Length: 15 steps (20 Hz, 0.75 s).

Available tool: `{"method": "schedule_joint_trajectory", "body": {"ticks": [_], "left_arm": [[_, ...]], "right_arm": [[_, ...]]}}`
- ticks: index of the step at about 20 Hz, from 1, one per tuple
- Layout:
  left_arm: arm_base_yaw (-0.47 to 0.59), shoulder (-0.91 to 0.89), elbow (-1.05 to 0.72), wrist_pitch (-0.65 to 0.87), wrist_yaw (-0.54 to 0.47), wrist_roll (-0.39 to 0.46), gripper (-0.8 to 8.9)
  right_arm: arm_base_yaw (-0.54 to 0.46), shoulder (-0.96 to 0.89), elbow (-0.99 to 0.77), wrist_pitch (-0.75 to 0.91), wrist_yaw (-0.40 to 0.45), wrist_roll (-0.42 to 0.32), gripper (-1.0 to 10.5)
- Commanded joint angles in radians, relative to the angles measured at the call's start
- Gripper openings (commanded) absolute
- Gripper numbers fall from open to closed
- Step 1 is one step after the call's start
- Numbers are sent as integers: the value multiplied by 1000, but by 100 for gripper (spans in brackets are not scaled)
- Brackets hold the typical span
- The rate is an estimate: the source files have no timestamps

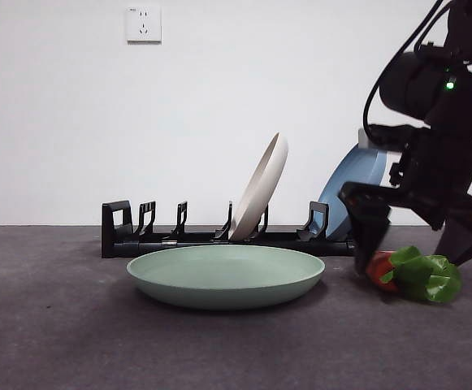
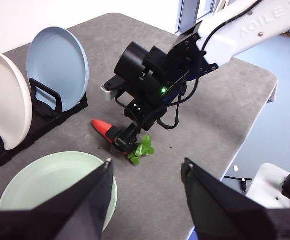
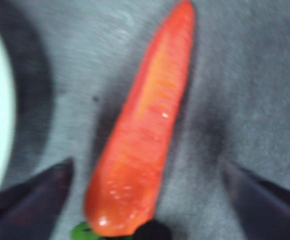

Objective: Take the green plate from the plate rack,put the plate on the table,take the carrot from the table,put the carrot in the plate

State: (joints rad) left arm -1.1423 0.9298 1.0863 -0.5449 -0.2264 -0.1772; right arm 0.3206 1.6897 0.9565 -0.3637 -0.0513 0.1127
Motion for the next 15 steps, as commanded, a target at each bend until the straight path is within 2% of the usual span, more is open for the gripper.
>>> {"method": "schedule_joint_trajectory", "body": {"ticks": [1,6,11,15], "left_arm": [[-4,0,-5,5,-5,-14,233],[-5,0,-5,5,-6,-14,233],[-4,0,-5,3,-7,-14,233],[-4,0,-5,2,-8,-14,233]], "right_arm": [[3,22,1,4,2,13,328],[3,22,1,-5,-2,10,-11],[12,-60,1,-68,-2,-1,-12],[107,-237,1,-86,-3,5,-12]]}}
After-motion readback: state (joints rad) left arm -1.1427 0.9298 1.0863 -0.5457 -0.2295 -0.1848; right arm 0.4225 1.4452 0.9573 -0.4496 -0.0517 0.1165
